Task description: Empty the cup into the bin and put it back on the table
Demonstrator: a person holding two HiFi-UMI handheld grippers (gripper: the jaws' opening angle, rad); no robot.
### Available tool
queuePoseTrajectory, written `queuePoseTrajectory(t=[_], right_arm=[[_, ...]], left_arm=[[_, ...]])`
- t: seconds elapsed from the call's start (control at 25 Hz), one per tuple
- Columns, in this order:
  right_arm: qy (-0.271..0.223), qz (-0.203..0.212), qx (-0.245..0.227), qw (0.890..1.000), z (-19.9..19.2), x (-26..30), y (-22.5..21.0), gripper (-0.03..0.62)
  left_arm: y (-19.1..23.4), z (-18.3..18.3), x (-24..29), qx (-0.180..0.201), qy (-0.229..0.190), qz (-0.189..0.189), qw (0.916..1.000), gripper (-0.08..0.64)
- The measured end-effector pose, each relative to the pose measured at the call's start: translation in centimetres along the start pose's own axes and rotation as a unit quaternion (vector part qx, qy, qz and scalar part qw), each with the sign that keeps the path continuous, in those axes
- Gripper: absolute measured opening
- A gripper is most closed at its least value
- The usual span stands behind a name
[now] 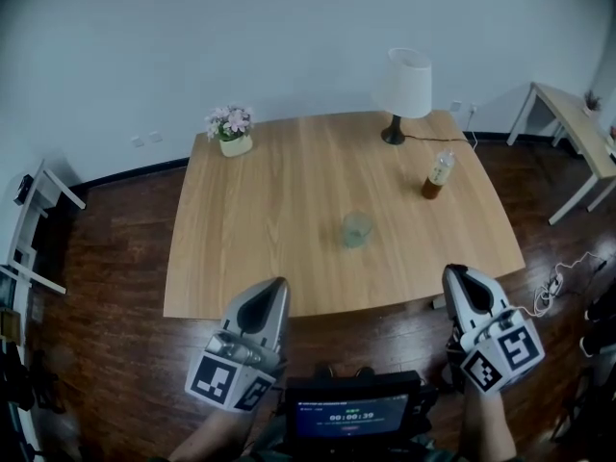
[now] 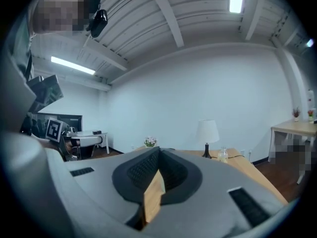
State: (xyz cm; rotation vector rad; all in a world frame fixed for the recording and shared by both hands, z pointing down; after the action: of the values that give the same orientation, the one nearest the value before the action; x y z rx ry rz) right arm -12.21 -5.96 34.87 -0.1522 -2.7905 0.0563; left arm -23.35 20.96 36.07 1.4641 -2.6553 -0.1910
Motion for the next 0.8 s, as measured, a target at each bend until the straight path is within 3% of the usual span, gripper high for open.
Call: queuePoseTrajectory(t=[0.52,0.8], right_arm=[[0.001,0.010,0.000,1.000,-0.4,-0.4,-0.3,-0.002],[-0.003,0.012,0.002,1.000,-0.3,-0.3,-0.4,-0.002]], left_arm=[[-2.0,0.7,0.6,0.028,-0.002,-0.002,0.9996,-0.008],[-1.7,0.9,0.8,0.024,-0.006,0.000,0.9997,-0.008]])
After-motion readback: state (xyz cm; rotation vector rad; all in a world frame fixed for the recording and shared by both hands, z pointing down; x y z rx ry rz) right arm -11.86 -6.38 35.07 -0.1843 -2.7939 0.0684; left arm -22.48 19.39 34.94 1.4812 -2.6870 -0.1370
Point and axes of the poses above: the fingertips, and each gripper's own axes: x forward along the fingers, y to its left, z out of its top, the point moved 5 cm from there along -x, backward along the fingers, and after that the axes turned 10 degrees about y, right-handed, at the moved point
